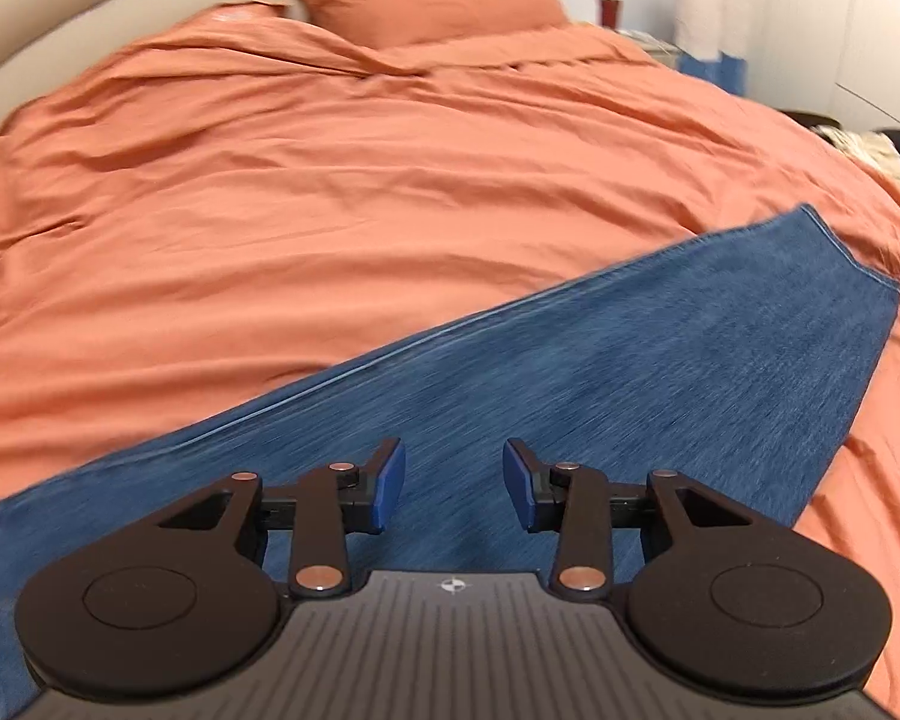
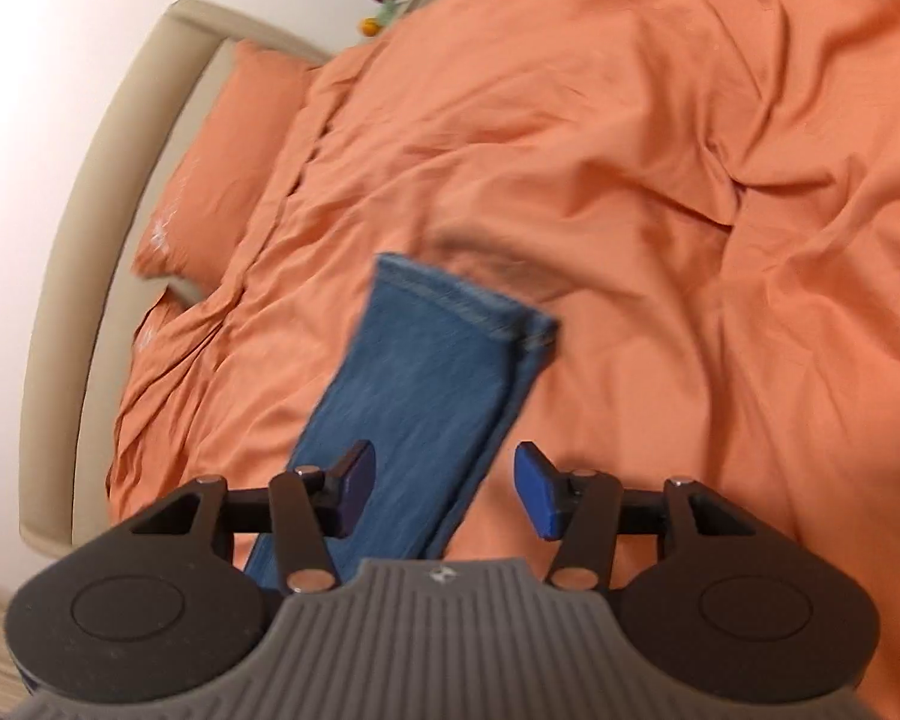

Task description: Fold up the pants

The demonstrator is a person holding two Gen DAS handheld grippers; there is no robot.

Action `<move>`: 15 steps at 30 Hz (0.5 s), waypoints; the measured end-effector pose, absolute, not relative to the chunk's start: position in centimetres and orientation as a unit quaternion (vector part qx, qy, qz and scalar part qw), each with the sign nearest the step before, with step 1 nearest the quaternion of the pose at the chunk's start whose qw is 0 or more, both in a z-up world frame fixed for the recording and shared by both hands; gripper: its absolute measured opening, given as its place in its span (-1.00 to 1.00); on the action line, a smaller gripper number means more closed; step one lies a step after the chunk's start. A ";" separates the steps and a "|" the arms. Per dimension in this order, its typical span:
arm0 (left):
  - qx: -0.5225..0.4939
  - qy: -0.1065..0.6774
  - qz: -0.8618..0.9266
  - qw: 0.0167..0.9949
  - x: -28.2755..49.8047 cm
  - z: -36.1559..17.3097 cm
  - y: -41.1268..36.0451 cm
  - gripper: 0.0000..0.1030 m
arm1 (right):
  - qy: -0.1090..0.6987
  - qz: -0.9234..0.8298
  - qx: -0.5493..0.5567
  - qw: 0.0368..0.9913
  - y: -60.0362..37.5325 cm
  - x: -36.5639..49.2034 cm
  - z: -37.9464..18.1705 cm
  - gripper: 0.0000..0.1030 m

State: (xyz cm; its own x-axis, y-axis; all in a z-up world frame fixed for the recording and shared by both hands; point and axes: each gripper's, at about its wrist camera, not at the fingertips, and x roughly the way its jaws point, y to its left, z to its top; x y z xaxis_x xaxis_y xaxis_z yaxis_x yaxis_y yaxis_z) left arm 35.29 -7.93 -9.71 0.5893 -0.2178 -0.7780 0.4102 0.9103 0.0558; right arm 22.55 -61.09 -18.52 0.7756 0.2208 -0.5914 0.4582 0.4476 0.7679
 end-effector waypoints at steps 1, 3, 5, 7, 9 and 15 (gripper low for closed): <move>0.119 0.418 -0.184 0.882 35.9 -10.1 -8.6 -0.14 | 0.327 -0.078 0.524 0.782 -61.4 23.1 -19.2 -0.06; 0.127 0.419 -0.195 0.877 36.8 -11.1 -10.0 -0.14 | 0.327 -0.082 0.531 0.777 -61.7 24.4 -20.6 -0.13; 0.133 0.422 -0.207 0.873 37.9 -12.0 -11.3 -0.16 | 0.322 -0.086 0.541 0.772 -62.4 25.2 -21.9 -0.29; 0.141 0.424 -0.216 0.868 39.0 -13.1 -12.5 -0.16 | 0.317 -0.086 0.547 0.770 -63.1 26.0 -22.8 -0.51; 0.146 0.425 -0.224 0.865 40.0 -14.1 -13.6 -0.18 | 0.313 -0.085 0.550 0.770 -63.8 26.5 -23.4 -0.65; 0.156 0.413 -0.218 0.870 43.0 -16.0 -16.8 -0.27 | 0.295 -0.055 0.466 0.832 -63.0 27.2 -20.7 -0.89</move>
